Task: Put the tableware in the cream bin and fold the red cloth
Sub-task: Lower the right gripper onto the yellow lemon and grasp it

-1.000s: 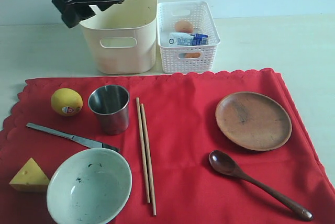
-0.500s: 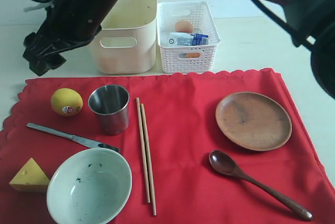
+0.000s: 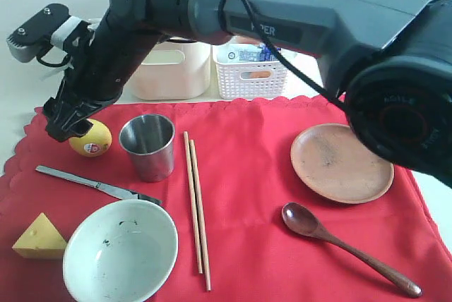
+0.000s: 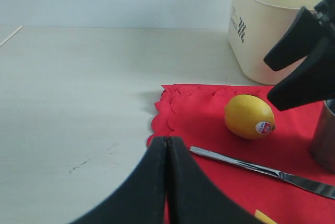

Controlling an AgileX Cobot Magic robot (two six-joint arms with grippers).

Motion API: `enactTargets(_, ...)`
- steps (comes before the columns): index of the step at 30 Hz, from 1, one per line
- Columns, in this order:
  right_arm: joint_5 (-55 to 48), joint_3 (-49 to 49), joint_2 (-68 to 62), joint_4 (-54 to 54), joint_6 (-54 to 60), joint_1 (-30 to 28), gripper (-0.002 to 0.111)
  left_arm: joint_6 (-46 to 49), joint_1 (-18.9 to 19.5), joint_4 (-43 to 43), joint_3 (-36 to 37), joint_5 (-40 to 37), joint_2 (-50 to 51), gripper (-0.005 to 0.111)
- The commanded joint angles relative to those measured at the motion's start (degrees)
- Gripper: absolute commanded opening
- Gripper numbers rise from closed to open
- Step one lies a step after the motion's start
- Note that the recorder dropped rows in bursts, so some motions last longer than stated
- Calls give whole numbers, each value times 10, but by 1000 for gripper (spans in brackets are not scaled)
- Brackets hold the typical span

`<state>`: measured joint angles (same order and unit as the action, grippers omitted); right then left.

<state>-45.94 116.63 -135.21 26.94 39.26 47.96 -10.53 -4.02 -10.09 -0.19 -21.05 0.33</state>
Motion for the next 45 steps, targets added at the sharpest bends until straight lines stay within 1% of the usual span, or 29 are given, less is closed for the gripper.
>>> enactTargets(1, 30, 4, -16, 4, 16, 0, 76, -2, 1, 5, 2, 3, -3, 0)
enactTargets(6, 63, 4, -35, 0, 16, 0, 76, -2, 1, 5, 2, 3, -3, 0)
enactTargets(11, 76, 4, -49, 0, 14, 0, 86, -2, 1, 5, 2, 3, -3, 0)
enactTargets(12, 82, 4, -53, 0, 14, 0, 86, -2, 1, 5, 2, 3, -3, 0)
enactTargets(23, 103, 4, -76, 0, 12, 0, 86, -2, 1, 5, 2, 3, -3, 0)
enactTargets(29, 107, 4, -90, -1, -9, 0, 85, -2, 1, 5, 2, 3, -3, 0)
enactTargets(33, 118, 4, -90, -19, -22, 0, 79, -2, 1, 5, 2, 3, -3, 0)
enactTargets(38, 114, 4, -90, -38, -37, 0, 62, -2, 1, 5, 2, 3, -3, 0)
enactTargets(40, 111, 4, -90, -38, -37, 0, 57, -2, 1, 5, 2, 3, -3, 0)
enactTargets(45, 106, 4, -90, -38, -37, 0, 53, -2, 1, 5, 2, 3, -3, 0)
